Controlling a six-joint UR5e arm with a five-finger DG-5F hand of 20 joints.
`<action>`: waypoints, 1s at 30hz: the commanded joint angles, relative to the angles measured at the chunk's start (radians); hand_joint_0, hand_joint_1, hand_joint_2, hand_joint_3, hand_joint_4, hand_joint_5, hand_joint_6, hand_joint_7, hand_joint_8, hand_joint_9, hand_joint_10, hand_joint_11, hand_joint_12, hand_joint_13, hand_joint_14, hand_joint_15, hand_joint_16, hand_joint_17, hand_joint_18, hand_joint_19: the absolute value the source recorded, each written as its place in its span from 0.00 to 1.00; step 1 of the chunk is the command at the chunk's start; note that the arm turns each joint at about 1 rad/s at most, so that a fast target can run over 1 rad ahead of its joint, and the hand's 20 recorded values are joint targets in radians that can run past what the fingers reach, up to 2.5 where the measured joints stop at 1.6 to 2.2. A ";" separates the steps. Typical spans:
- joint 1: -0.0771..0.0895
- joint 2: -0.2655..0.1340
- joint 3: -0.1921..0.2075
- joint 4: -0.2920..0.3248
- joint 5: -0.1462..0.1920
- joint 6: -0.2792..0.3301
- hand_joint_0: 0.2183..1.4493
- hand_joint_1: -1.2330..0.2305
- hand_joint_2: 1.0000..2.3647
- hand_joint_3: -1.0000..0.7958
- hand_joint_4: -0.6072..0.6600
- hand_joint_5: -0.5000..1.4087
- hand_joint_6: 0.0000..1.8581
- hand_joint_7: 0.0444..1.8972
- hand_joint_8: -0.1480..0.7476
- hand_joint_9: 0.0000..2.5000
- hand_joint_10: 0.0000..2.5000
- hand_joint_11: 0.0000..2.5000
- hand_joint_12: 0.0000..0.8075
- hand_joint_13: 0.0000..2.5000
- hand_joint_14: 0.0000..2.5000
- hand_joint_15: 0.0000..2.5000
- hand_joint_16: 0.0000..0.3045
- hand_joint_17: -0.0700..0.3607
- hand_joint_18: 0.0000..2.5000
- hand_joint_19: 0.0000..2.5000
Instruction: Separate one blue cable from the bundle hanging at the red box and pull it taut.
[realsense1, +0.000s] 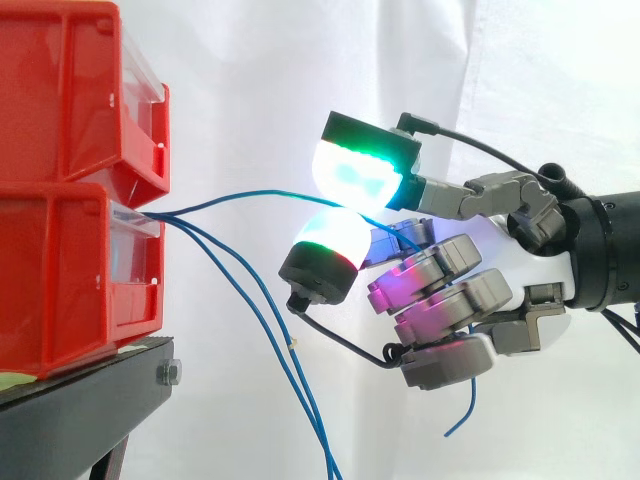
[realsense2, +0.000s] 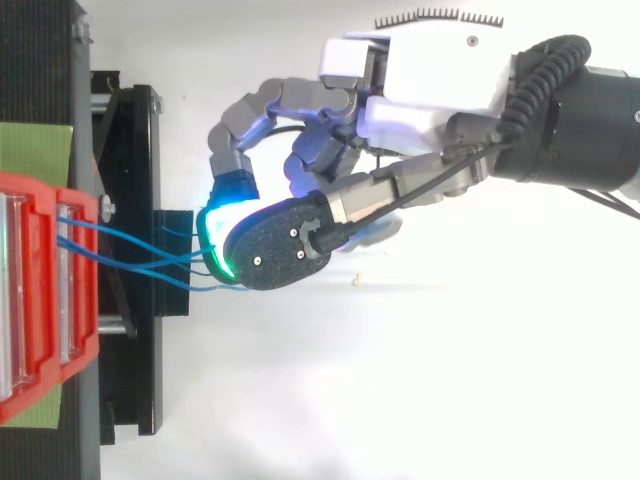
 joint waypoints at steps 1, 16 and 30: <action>-0.002 0.000 0.000 -0.003 0.000 0.000 0.45 0.32 0.00 0.30 0.48 0.15 0.49 0.56 0.56 0.35 0.63 0.54 0.47 0.41 0.62 0.53 0.13 0.38 0.54 0.65; -0.002 0.000 -0.002 -0.021 0.000 -0.058 0.45 0.33 0.00 0.31 0.49 0.15 0.49 0.56 0.58 0.28 1.00 0.49 0.50 0.30 1.00 0.51 0.14 0.38 0.48 0.51; 0.001 0.000 -0.003 -0.023 0.003 -0.067 0.44 0.33 0.01 0.36 0.46 0.15 0.50 0.59 0.58 0.27 1.00 0.48 0.50 0.29 1.00 0.50 0.13 0.37 0.46 0.48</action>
